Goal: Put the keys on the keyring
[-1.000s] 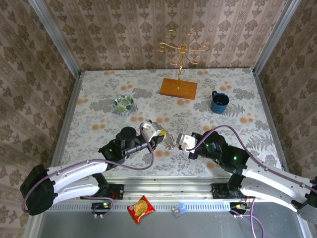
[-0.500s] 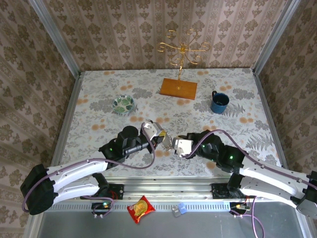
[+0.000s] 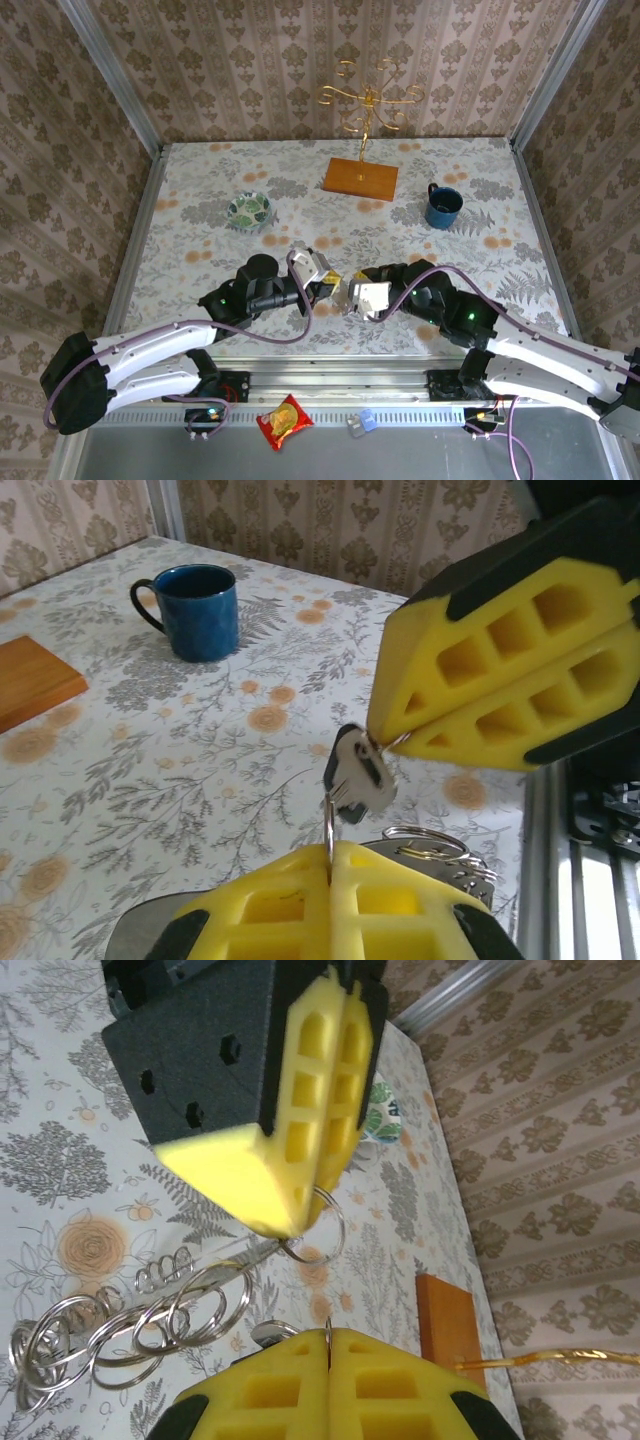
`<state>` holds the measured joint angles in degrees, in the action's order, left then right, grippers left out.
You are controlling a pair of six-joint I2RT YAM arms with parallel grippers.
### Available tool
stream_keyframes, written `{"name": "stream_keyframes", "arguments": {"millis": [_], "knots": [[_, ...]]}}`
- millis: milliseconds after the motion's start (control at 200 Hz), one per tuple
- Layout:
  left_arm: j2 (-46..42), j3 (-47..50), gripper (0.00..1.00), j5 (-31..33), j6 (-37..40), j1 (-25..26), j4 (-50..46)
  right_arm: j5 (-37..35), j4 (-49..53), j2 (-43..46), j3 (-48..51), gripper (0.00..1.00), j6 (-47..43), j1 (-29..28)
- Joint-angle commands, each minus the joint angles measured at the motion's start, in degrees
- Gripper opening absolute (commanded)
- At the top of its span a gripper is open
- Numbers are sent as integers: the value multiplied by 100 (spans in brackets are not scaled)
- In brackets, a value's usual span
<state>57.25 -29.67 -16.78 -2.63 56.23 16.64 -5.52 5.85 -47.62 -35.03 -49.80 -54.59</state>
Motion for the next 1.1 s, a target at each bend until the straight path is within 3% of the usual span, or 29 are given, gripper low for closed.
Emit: {"name": "stream_keyframes", "arguments": {"millis": [0, 1095], "knots": [[-89, -84, 0, -240, -178, 20, 200, 263, -71, -43, -189, 0, -128, -8], [75, -56, 0, -240, -255, 26, 337, 387, -415, -231, -162, 0, 48, -8]]}}
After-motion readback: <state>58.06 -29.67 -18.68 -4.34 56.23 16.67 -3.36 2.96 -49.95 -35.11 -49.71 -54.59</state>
